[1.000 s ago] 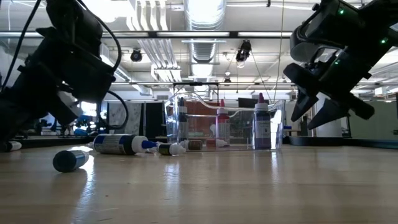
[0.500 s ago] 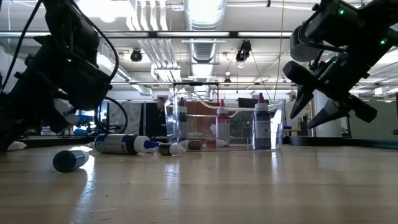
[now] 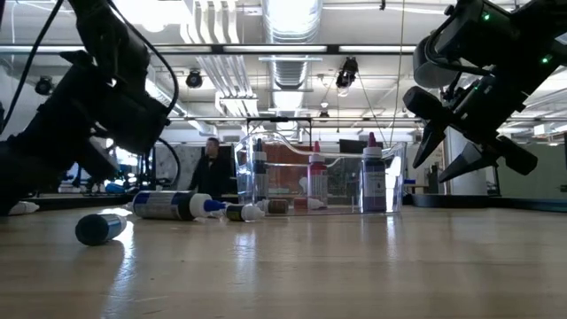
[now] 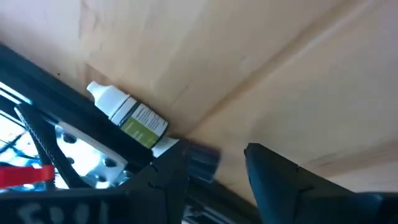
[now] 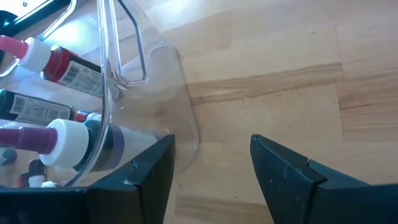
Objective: Pick & Place food coloring
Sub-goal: Put the bottom small purple food coloring bottle into the transparent container
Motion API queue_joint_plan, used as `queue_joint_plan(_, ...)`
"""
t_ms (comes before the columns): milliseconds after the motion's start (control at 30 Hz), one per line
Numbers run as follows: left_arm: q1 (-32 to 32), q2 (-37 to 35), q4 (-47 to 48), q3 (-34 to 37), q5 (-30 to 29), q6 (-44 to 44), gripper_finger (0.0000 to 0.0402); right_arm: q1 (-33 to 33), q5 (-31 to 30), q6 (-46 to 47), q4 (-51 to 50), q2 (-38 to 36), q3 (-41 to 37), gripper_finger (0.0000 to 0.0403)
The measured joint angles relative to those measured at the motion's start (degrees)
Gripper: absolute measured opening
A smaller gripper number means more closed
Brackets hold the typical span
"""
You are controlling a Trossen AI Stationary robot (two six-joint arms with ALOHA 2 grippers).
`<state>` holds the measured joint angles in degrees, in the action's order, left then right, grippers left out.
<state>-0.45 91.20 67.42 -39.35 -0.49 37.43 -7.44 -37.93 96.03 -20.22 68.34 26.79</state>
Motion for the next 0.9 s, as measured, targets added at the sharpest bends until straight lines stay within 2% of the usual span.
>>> queue_joint_plan(133,-0.07,-0.21,-0.15,-2.35,-0.58,3.23,0.0135,0.00,-0.71,-0.07,-0.05,0.00,0.00,0.0203)
queue_joint_plan(400,-0.02,-0.35,0.38,-4.48,-2.32,4.38,0.0135,0.24,-1.27,-0.48,-0.10,0.01,0.00,0.0203)
queue_joint_plan(567,-0.61,-0.44,3.49,-4.50,1.36,-4.14,0.0135,0.24,-1.27,-0.46,-0.07,0.00,-0.15,0.0203)
queue_joint_plan(800,-0.78,-0.48,10.18,-4.50,-3.16,-17.47,0.0135,0.34,-1.25,-0.46,-0.09,0.01,-0.74,0.0203)
queue_joint_plan(900,-0.61,-0.23,10.63,-4.50,-2.78,-17.47,0.0135,0.39,-1.25,0.01,-0.07,0.00,-1.02,0.0203)
